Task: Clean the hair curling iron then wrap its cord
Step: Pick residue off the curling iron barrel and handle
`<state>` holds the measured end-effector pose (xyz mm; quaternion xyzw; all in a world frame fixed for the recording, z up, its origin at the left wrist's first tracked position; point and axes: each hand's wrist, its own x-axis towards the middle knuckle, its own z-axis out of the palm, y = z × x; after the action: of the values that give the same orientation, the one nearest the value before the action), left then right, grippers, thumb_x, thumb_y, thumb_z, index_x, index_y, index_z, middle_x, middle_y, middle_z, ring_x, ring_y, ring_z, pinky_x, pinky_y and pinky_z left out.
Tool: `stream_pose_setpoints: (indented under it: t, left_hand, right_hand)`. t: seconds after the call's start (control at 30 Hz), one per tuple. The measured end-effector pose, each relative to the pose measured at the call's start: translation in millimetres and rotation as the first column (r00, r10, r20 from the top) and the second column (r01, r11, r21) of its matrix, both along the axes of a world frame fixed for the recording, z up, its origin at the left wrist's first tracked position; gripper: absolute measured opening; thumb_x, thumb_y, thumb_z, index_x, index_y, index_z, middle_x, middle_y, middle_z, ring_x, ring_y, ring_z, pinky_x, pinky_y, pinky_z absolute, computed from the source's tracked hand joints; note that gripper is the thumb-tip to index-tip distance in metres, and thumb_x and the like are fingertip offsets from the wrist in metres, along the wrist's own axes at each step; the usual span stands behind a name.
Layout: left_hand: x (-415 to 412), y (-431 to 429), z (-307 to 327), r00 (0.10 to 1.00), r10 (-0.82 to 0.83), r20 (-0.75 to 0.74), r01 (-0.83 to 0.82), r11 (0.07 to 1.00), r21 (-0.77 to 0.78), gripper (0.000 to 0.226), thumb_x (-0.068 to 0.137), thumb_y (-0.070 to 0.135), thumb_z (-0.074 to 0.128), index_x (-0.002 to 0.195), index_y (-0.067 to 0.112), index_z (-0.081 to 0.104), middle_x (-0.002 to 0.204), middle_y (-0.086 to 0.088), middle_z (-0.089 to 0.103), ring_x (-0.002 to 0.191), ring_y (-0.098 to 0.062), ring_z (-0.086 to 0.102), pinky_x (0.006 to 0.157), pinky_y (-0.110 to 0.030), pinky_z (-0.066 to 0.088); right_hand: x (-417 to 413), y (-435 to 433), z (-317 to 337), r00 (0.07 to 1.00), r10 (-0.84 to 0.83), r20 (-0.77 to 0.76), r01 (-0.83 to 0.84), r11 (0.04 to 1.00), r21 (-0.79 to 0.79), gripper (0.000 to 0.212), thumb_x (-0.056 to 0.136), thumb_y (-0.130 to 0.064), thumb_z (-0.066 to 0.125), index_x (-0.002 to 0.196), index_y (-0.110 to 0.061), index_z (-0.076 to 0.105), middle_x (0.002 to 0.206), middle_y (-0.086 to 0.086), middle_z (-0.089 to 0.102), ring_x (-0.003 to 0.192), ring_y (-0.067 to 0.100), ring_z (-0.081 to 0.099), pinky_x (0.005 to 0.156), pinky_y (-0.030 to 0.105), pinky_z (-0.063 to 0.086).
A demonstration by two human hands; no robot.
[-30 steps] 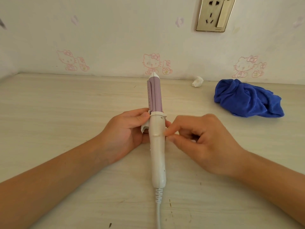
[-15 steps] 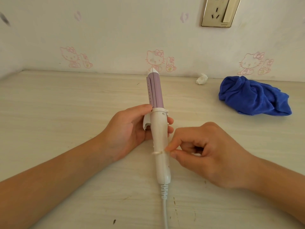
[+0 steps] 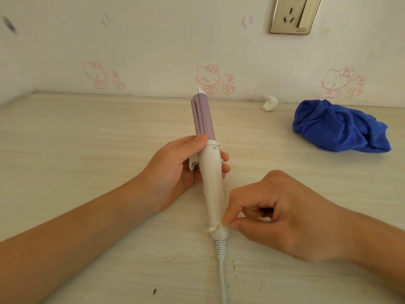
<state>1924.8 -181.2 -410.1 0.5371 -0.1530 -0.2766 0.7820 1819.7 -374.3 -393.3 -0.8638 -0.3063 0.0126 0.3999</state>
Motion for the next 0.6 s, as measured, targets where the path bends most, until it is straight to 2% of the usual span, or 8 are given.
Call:
stream_pose_setpoints:
  t: [0.13, 0.2, 0.3, 0.37, 0.43, 0.6]
  left_hand:
    - [1.1, -1.0, 1.2, 1.000, -0.001, -0.002, 0.001, 1.000, 0.029, 0.034, 0.102, 0.026, 0.048, 0.109, -0.002, 0.066, 0.099, -0.021, 0.074, 0.083, -0.029, 0.074, 0.069, -0.036, 0.061]
    - [0.8, -0.6, 0.1, 1.000, 0.000, 0.007, 0.000, 0.999, 0.043, 0.034, 0.100, 0.028, 0.050, 0.105, 0.001, 0.070, 0.100, -0.021, 0.074, 0.083, -0.030, 0.074, 0.071, -0.037, 0.061]
    - [-0.6, -0.5, 0.0, 0.999, 0.024, 0.025, -0.026, 0.998, 0.061, 0.041, 0.095, 0.041, 0.060, 0.101, 0.003, 0.072, 0.095, -0.020, 0.074, 0.080, -0.030, 0.073, 0.070, -0.037, 0.062]
    - [-1.6, -1.0, 0.6, 0.999, 0.042, 0.030, -0.044, 0.996, 0.072, 0.051, 0.084, 0.051, 0.069, 0.103, 0.004, 0.072, 0.087, -0.019, 0.074, 0.075, -0.028, 0.073, 0.064, -0.034, 0.061]
    - [-1.4, -1.7, 0.4, 0.998, 0.063, 0.020, -0.064, 0.996, 0.060, 0.048, 0.081, 0.048, 0.075, 0.102, 0.005, 0.074, 0.083, -0.017, 0.073, 0.072, -0.025, 0.073, 0.061, -0.030, 0.059]
    - [3.0, -1.8, 0.5, 0.999, 0.016, -0.049, -0.016, 1.000, 0.011, 0.042, 0.086, 0.034, 0.064, 0.109, 0.001, 0.074, 0.093, -0.012, 0.073, 0.081, -0.019, 0.070, 0.072, -0.028, 0.059]
  right_hand:
    - [4.1, -1.1, 0.4, 0.991, -0.104, 0.079, 0.102, 0.994, 0.037, 0.010, 0.091, -0.007, 0.070, 0.085, -0.014, 0.073, 0.048, -0.003, 0.036, 0.043, 0.008, 0.031, 0.052, 0.013, 0.032]
    - [3.1, -1.5, 0.7, 0.995, -0.077, 0.061, 0.075, 0.996, 0.039, 0.012, 0.090, -0.004, 0.071, 0.084, -0.014, 0.073, 0.048, -0.005, 0.035, 0.044, 0.008, 0.030, 0.052, 0.013, 0.031]
    - [2.0, -1.3, -1.1, 0.999, -0.034, 0.036, 0.033, 0.998, 0.045, 0.012, 0.090, -0.006, 0.071, 0.084, -0.016, 0.073, 0.049, -0.008, 0.035, 0.044, 0.009, 0.030, 0.052, 0.013, 0.030]
    - [4.2, -1.6, -2.6, 0.996, -0.065, 0.062, 0.061, 0.997, 0.055, 0.011, 0.090, -0.007, 0.070, 0.085, -0.016, 0.073, 0.048, -0.005, 0.035, 0.044, 0.010, 0.030, 0.052, 0.014, 0.032]
    - [6.3, -1.8, -4.0, 0.990, -0.106, 0.098, 0.099, 0.993, 0.070, 0.011, 0.090, -0.007, 0.069, 0.085, -0.016, 0.074, 0.048, -0.001, 0.035, 0.044, 0.010, 0.030, 0.052, 0.013, 0.032]
    - [26.2, 0.2, 0.7, 0.924, -0.308, 0.228, 0.279, 0.948, 0.152, 0.008, 0.090, -0.006, 0.071, 0.085, -0.011, 0.074, 0.048, -0.005, 0.036, 0.045, 0.008, 0.029, 0.055, 0.006, 0.030]
